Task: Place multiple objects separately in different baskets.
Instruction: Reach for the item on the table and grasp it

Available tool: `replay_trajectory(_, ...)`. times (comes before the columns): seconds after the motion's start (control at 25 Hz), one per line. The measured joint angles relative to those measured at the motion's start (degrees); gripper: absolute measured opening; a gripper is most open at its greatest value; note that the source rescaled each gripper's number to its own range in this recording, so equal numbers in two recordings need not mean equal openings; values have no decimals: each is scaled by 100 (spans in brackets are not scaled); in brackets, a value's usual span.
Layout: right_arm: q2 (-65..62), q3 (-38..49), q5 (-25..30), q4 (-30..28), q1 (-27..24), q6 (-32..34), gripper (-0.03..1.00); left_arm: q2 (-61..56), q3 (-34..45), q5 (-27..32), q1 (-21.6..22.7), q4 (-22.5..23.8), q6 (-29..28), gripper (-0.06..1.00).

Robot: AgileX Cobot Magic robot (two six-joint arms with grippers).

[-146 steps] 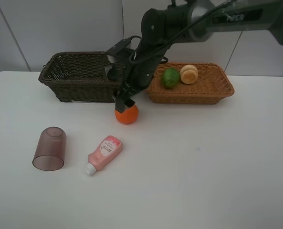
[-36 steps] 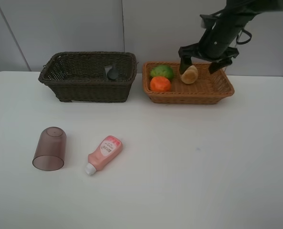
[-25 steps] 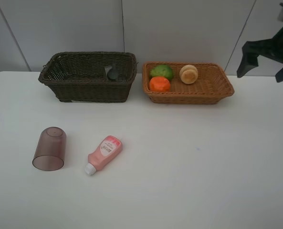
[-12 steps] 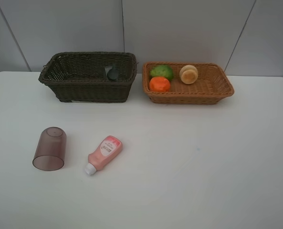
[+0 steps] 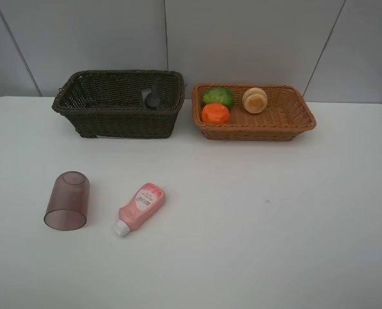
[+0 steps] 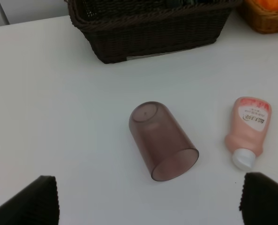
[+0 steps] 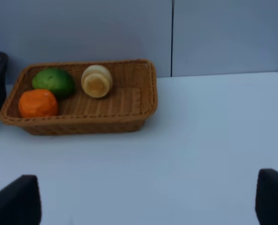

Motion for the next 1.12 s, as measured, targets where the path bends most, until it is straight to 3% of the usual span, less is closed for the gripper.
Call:
replay_trajectory(0.44, -59, 131, 652, -46, 0, -169, 98, 0, 0, 0, 0, 0, 0, 100)
replay_trajectory(1.12, -59, 149, 664, -46, 0, -169, 98, 0, 0, 0, 0, 0, 0, 100)
